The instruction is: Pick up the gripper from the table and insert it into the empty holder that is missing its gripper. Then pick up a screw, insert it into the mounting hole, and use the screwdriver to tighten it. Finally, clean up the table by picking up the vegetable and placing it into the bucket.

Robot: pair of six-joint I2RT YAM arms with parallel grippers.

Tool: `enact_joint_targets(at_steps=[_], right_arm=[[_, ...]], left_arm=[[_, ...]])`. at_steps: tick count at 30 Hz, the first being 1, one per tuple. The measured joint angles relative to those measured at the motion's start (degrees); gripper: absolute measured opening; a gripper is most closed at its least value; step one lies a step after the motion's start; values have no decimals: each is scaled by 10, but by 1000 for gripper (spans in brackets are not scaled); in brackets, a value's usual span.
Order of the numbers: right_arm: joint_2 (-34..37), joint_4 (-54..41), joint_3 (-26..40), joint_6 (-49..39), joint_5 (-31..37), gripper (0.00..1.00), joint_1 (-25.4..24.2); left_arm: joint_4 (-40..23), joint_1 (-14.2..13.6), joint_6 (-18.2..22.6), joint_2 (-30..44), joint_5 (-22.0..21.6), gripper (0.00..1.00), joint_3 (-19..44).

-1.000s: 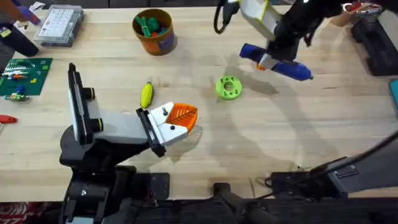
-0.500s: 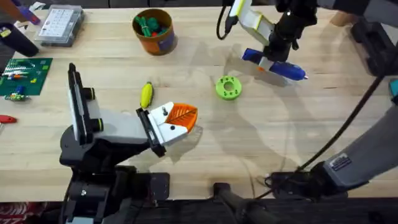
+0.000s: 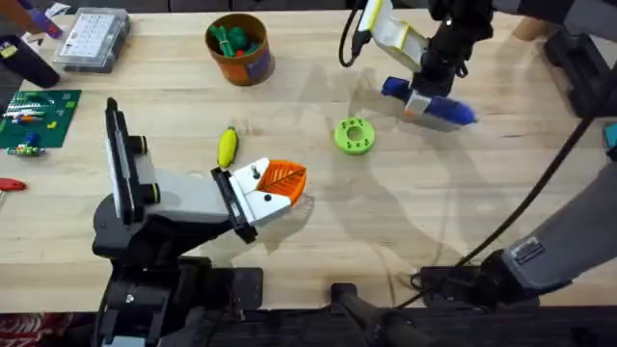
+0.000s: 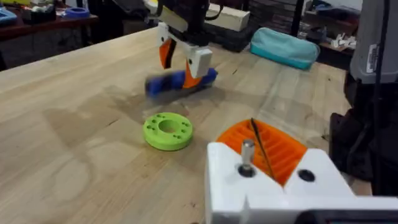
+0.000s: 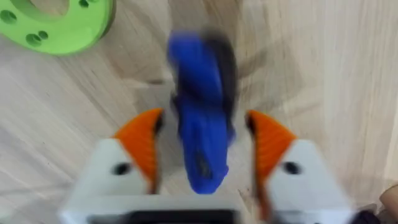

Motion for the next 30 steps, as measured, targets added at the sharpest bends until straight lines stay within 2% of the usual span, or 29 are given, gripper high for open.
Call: enact_joint_targets(at_steps=[3,4,5,21,24,30], right_arm=[[0,0,2,-3,2,889,0],[0,0,2,-5,3,966,0],[0,0,2,-6,3,987,0],[-4,0,2,27,5,996,3],[-26,0,2,42,6,996,7],[-126,0,4,66,-34,996,22]], left_arm=[[0,0,0,0,0,12,0],[0,0,0,0,0,12,0],[0,0,0,0,0,12,0],[0,0,0,0,0,12,0],[0,0,0,0,0,12,0],[0,0,0,0,0,12,0]])
